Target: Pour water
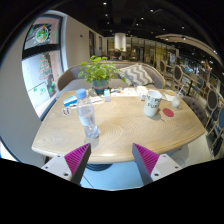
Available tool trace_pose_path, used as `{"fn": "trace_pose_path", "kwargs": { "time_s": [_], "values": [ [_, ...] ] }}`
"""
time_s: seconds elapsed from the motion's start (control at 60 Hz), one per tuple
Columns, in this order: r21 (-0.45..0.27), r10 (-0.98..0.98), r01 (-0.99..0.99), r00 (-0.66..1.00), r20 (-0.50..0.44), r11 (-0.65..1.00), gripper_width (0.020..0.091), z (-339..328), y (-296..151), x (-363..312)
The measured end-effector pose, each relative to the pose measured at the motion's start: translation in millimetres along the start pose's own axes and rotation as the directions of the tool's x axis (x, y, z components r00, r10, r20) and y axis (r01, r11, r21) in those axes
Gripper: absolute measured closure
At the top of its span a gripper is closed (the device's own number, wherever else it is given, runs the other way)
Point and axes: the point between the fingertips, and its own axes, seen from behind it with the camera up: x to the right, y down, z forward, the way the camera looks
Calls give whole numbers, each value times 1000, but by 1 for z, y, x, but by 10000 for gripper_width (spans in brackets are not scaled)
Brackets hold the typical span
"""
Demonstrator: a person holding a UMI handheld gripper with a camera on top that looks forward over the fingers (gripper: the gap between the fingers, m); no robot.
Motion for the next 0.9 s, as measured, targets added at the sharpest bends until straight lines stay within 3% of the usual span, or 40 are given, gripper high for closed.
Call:
{"fn": "trace_pose_path", "kwargs": {
  "time_s": [0.2,0.4,0.5,0.567,0.617,0.9],
  "values": [
    [95,2,-12,995,96,995,253,63,-36,-67],
    [172,2,-19,995,97,985,254,134,-66,-92],
    [191,17,-35,995,95,981,360,154,-70,-97],
    [210,23,-45,994,105,977,482,165,-72,-100],
    [233,22,-48,994,110,971,623,166,-76,-101],
    [250,-8,-17,995,98,968,770,164,-75,-101]
  ]
}}
